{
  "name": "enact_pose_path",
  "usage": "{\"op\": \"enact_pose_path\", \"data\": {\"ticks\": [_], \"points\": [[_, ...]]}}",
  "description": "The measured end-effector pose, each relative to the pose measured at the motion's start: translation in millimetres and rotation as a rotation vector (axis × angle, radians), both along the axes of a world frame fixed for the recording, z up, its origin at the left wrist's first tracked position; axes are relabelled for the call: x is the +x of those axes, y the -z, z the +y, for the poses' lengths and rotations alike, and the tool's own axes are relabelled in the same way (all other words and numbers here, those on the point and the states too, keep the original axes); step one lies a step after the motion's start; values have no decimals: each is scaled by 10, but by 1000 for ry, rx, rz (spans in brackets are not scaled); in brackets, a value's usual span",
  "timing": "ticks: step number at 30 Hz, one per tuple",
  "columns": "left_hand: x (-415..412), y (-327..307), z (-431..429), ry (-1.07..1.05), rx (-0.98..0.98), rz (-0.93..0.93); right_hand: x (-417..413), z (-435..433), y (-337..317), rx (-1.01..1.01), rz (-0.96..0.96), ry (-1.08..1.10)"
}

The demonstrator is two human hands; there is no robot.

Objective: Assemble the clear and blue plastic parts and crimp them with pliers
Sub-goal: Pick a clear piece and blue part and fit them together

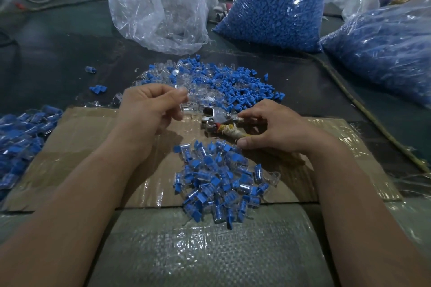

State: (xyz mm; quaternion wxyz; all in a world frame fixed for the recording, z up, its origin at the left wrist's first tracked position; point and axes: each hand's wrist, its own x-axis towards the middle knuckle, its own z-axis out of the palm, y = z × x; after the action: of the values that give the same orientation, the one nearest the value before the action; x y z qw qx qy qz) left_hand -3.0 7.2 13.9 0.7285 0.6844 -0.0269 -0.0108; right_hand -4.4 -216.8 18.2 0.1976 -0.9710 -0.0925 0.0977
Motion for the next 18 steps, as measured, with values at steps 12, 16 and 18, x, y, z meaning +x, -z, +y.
{"op": "enact_pose_path", "data": {"ticks": [12,16,18], "points": [[124,232,-28,-132,831,-280,35,-39,18,288,-404,274],[181,294,-56,5,1024,-222,48,-65,25,331,-511,394],[201,314,-56,37,1077,-191,47,-64,31,338,-521,417]]}}
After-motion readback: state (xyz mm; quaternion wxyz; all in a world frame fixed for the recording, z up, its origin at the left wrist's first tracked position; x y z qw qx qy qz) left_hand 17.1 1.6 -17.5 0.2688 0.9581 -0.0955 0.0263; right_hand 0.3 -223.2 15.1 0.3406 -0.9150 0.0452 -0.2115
